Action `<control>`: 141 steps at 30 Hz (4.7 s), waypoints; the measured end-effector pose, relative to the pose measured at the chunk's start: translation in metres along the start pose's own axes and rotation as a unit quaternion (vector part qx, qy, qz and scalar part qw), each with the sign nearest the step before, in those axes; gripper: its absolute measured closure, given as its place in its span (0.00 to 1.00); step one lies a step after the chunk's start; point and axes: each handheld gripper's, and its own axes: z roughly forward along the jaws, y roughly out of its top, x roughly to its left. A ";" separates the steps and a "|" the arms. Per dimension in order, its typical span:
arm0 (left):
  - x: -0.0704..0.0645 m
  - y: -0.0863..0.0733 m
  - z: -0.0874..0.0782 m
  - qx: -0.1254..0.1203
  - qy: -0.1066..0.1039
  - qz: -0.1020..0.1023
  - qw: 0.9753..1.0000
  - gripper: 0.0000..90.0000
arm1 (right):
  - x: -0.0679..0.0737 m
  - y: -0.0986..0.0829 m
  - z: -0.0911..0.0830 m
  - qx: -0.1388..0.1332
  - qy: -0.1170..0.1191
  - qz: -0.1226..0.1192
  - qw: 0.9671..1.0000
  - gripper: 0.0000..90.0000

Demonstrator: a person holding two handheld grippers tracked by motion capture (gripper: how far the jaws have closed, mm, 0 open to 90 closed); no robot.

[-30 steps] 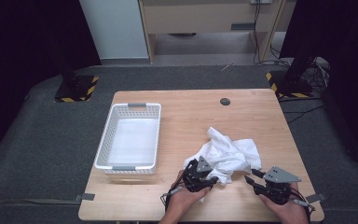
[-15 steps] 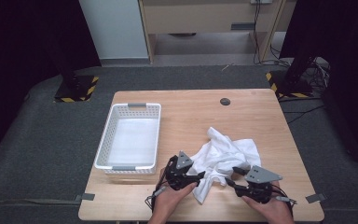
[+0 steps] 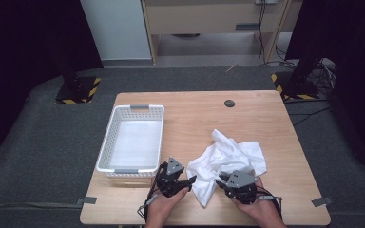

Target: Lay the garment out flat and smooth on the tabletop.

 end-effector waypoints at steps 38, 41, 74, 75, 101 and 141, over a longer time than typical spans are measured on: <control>-0.012 0.009 0.032 0.026 -0.012 0.038 0.999 0.46 | 0.020 -0.010 -0.010 0.025 0.020 0.033 0.999 0.59; -0.012 0.009 0.033 0.029 -0.012 0.038 0.999 0.46 | 0.023 -0.011 -0.004 0.027 0.023 0.030 0.999 0.57; -0.009 0.007 0.028 0.021 -0.007 0.029 0.999 0.46 | 0.021 -0.006 -0.010 0.019 0.073 0.060 0.995 0.95; -0.009 0.007 0.028 0.021 -0.006 0.029 0.999 0.46 | 0.021 -0.005 -0.012 0.016 0.074 0.057 0.996 0.95; -0.017 0.007 0.033 0.026 -0.013 0.042 0.999 0.45 | -0.104 -0.071 -0.069 -0.021 -0.106 0.243 0.964 0.95; -0.021 0.005 0.035 0.035 -0.021 0.053 0.998 0.44 | -0.095 -0.045 -0.051 -0.033 -0.081 0.175 0.981 0.71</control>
